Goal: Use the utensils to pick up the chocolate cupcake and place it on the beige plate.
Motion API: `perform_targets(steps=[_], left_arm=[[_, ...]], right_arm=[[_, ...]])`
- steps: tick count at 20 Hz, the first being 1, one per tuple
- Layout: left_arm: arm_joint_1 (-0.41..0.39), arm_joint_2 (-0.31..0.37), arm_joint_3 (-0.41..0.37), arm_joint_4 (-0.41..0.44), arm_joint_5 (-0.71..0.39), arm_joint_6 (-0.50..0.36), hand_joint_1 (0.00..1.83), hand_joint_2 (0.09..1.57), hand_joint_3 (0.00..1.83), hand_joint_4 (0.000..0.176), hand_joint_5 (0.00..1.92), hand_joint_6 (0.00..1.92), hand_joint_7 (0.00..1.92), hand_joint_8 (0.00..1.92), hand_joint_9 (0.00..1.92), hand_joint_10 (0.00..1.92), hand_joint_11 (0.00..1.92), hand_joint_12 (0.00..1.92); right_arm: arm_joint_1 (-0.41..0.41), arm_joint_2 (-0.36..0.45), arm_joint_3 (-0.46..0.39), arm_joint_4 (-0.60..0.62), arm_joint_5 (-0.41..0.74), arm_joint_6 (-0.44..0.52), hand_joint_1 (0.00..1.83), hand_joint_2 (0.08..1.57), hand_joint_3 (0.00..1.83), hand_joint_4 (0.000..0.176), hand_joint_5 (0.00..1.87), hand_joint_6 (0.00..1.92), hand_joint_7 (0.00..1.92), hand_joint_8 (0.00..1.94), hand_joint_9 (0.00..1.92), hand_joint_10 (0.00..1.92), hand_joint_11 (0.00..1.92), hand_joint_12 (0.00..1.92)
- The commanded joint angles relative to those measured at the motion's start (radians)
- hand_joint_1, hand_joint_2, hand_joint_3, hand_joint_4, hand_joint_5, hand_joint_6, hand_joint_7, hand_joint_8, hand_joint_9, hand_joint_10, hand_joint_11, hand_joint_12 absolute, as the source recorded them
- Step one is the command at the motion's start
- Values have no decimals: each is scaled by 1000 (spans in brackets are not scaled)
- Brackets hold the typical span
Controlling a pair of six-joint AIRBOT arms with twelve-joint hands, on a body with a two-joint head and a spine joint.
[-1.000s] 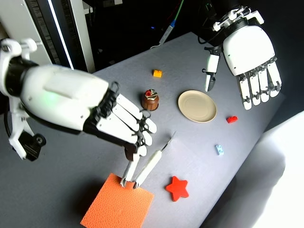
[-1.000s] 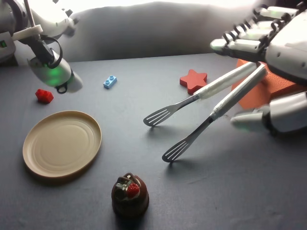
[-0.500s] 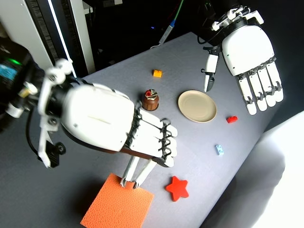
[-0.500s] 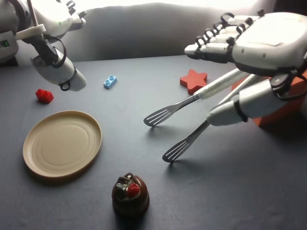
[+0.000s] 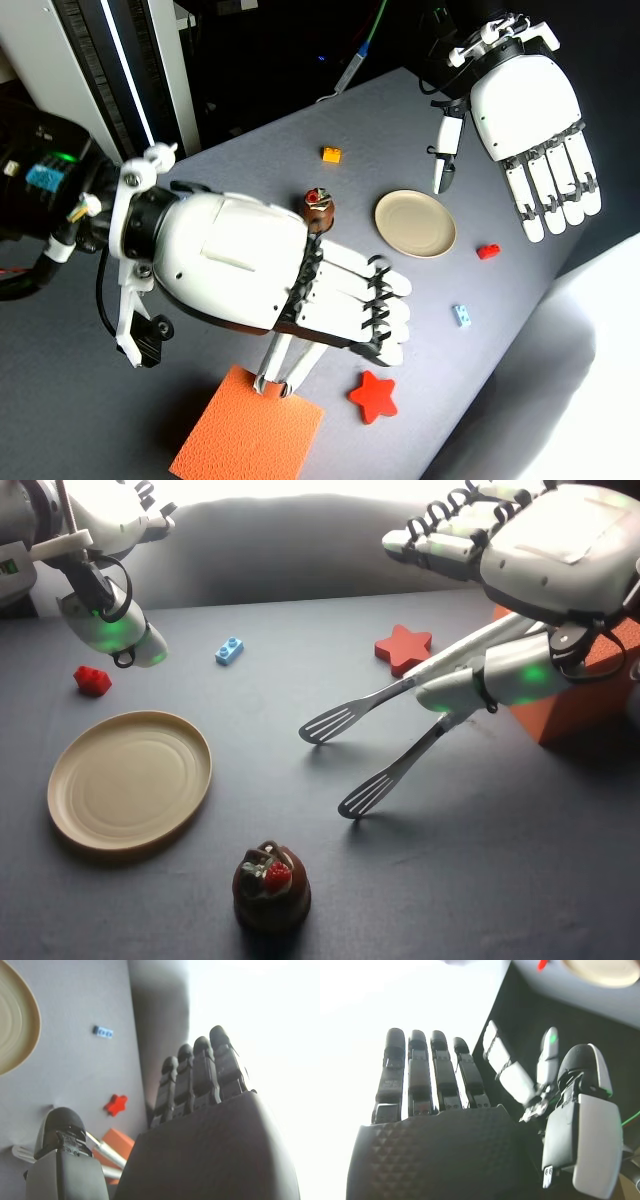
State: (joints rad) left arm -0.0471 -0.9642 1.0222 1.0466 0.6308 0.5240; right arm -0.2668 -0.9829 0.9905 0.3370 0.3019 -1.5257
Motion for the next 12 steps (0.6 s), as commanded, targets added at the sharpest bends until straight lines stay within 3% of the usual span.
perform_targets(steps=[1, 4, 5, 6, 10, 12], left_arm=[[-15, 7, 2, 65, -27, 10, 314, 1046, 2, 0, 106, 5, 114, 7, 75, 4, 0, 211], [-18, 10, 3, 65, -16, 10, 326, 1043, 0, 0, 113, 2, 116, 0, 81, 1, 0, 199], [-20, 9, 5, 65, -15, 10, 282, 1048, 1, 0, 76, 0, 82, 0, 60, 0, 0, 152], [-23, 8, 9, 65, -10, 10, 278, 1052, 3, 0, 78, 4, 81, 2, 58, 1, 0, 139], [-27, 3, 23, 29, 2, 42, 338, 1045, 0, 0, 87, 0, 95, 1, 68, 1, 0, 198], [-28, 2, 27, 29, 2, 44, 332, 1041, 0, 0, 58, 3, 60, 0, 28, 0, 0, 118]], right_arm=[[24, 1, 0, -10, 125, -3, 235, 955, 5, 0, 104, 0, 137, 1, 164, 0, 0, 553], [33, -21, 6, -11, 133, -10, 257, 940, 0, 0, 67, 0, 85, 0, 103, 0, 0, 401], [33, -26, 6, -11, 133, -20, 363, 922, 0, 0, 13, 0, 16, 0, 20, 0, 0, 96], [28, -39, 7, -11, 144, -42, 404, 920, 0, 0, 2, 0, 2, 0, 3, 0, 2, 38], [14, -56, 11, -11, 178, -69, 425, 929, 0, 0, 0, 0, 0, 0, 0, 0, 1, 1], [12, -61, 25, -4, 183, -54, 439, 943, 5, 0, 0, 0, 0, 0, 0, 0, 18, 8]])
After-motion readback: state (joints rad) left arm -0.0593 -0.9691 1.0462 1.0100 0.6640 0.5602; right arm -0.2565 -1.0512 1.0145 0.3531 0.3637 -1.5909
